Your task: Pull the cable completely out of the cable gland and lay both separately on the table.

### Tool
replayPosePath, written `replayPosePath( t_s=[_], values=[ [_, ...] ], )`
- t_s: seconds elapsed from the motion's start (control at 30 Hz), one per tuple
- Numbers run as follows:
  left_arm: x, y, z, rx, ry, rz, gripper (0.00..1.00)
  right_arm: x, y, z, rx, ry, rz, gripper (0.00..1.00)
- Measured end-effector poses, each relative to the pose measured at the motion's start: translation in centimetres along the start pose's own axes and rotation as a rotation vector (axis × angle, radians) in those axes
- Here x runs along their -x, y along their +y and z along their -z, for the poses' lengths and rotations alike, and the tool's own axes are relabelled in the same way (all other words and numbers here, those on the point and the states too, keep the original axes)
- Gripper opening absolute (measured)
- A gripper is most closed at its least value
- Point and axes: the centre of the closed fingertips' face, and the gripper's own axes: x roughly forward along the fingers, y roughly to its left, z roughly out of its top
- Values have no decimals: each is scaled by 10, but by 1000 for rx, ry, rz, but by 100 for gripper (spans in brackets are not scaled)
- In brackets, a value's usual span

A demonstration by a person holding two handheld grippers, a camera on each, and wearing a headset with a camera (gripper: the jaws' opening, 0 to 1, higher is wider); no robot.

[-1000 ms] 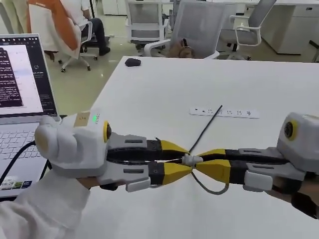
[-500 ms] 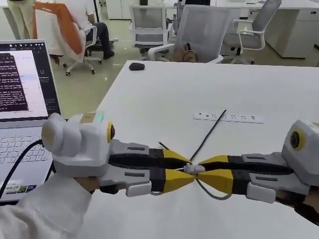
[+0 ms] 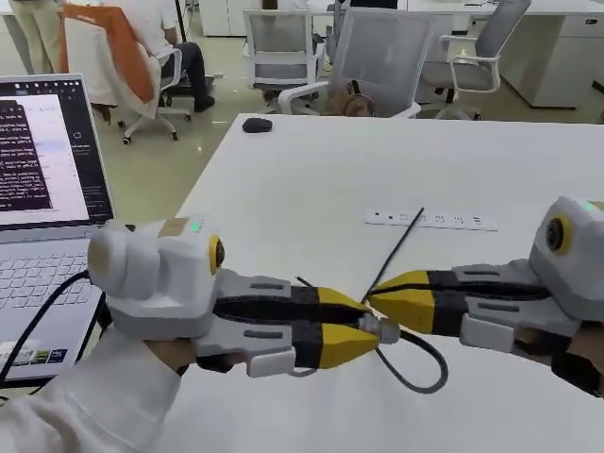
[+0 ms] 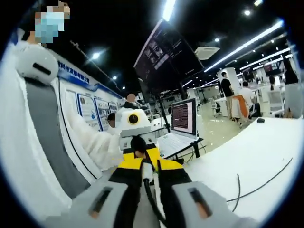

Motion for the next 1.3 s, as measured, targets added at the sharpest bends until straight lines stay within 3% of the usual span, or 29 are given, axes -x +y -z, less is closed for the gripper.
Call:
replayPosePath(
  t_s=[0.07,0.13,0.23,0.47,0.57,0.63,0.77,0.8,0.83,0.87,0.93,0.97,1.0,1.03,1.07,1.1,1.13,1.2,1.3],
  values=[
    [5,5,-7,-59,-20,-24,16,8,3,3,-44,2,-13,26],
    [7,4,-11,-82,-23,-19,16,11,5,7,-17,16,-11,20],
    [3,1,-11,-121,-6,-4,16,8,11,10,-15,30,-15,22],
    [-3,-4,-11,-145,-15,20,16,4,9,9,-51,20,-20,12],
    [-2,-4,-9,-147,-6,24,16,3,11,12,-7,42,-18,12],
    [-3,-3,-12,-84,-33,23,16,-1,12,13,18,47,-21,13],
    [-1,2,-13,-37,-59,13,15,-3,9,8,49,51,-11,12],
    [0,4,-13,-24,-60,9,15,-3,8,8,82,59,-2,11],
    [1,3,-13,-9,-55,18,15,-5,8,8,171,79,2,11],
    [2,2,-13,12,-54,28,15,-5,10,9,186,84,0,11],
    [3,-1,-16,55,-75,42,15,-6,14,7,154,78,-12,10],
    [4,0,-22,92,-114,41,15,-7,15,7,184,76,-20,10],
    [5,-1,-21,145,-116,51,15,-7,16,6,233,78,-23,10],
    [5,0,-21,191,-134,53,15,-8,15,7,224,87,-19,9],
    [6,3,-34,213,-221,42,15,-5,6,30,293,241,4,1],
    [5,3,-23,218,-160,49,15,-7,7,24,334,215,14,1],
    [6,2,-21,216,-165,54,15,-9,12,15,312,166,-9,1],
    [8,-1,-28,209,-203,37,15,-9,9,5,290,127,12,2],
    [9,-1,-28,243,-203,45,15,-11,11,9,338,142,21,2]
  ],
)
